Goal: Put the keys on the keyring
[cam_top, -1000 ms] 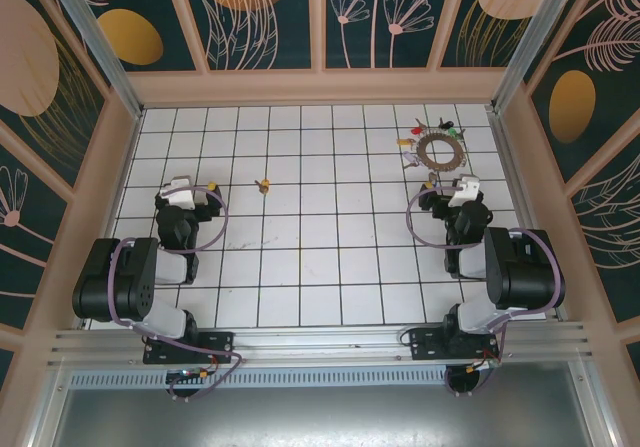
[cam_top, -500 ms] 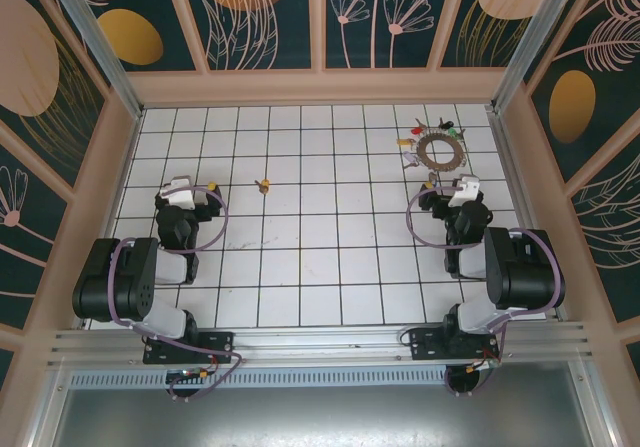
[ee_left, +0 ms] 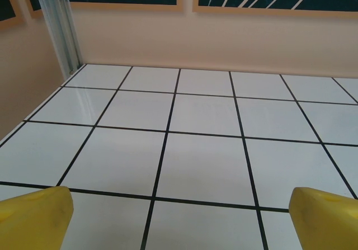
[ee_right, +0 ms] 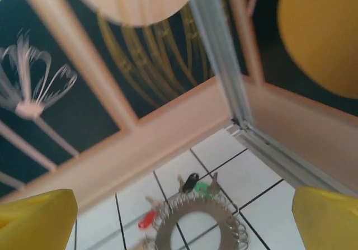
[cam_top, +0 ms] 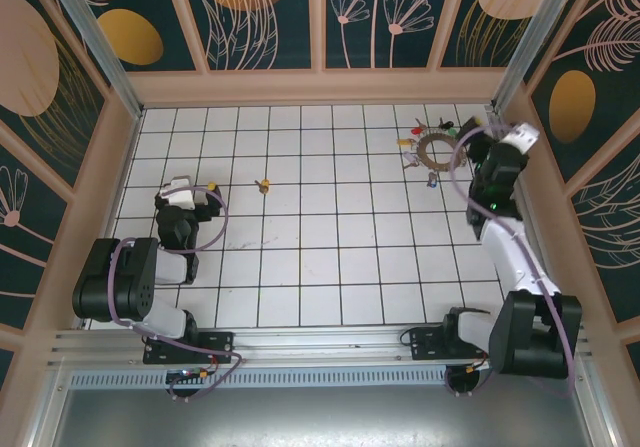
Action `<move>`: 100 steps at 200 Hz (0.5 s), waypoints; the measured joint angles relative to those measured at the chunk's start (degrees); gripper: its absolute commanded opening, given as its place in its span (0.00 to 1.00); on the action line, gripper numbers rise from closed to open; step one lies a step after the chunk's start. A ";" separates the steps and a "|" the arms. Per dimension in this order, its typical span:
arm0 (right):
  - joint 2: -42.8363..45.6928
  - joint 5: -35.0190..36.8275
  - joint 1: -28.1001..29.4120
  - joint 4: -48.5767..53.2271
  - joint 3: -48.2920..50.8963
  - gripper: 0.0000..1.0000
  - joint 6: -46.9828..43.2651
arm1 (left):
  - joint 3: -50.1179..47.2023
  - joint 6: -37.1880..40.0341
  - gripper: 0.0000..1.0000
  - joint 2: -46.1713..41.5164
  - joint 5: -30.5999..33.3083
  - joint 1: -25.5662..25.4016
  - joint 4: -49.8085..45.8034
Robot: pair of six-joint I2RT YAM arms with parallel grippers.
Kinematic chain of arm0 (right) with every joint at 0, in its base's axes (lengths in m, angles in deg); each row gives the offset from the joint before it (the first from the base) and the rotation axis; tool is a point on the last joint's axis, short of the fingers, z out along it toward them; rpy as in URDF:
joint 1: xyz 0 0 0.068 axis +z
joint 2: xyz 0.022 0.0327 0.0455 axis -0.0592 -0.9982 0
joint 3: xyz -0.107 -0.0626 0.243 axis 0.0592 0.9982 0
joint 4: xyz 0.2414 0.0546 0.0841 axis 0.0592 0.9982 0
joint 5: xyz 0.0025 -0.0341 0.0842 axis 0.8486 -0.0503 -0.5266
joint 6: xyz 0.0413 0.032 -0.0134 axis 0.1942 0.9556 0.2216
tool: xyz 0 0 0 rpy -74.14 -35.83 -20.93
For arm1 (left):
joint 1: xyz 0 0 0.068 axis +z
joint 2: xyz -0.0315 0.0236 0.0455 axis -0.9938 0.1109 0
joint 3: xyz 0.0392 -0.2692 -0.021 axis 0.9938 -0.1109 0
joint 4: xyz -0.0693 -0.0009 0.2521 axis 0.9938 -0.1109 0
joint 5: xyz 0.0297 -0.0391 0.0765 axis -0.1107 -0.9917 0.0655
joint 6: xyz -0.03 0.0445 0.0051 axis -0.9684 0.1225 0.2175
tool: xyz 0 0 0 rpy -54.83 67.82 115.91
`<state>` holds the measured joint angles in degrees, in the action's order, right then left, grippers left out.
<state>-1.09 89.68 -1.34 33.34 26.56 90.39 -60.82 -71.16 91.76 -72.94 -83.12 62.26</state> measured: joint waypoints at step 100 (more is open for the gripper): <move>-31.47 -10.73 -1.40 33.18 -22.58 0.66 1.86 | 25.55 -18.67 0.99 -31.74 12.90 -0.52 -50.01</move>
<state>-32.56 78.95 -2.74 66.52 3.98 92.25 -35.27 -89.83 60.02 -60.05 -83.64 12.25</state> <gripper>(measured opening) 0.707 0.988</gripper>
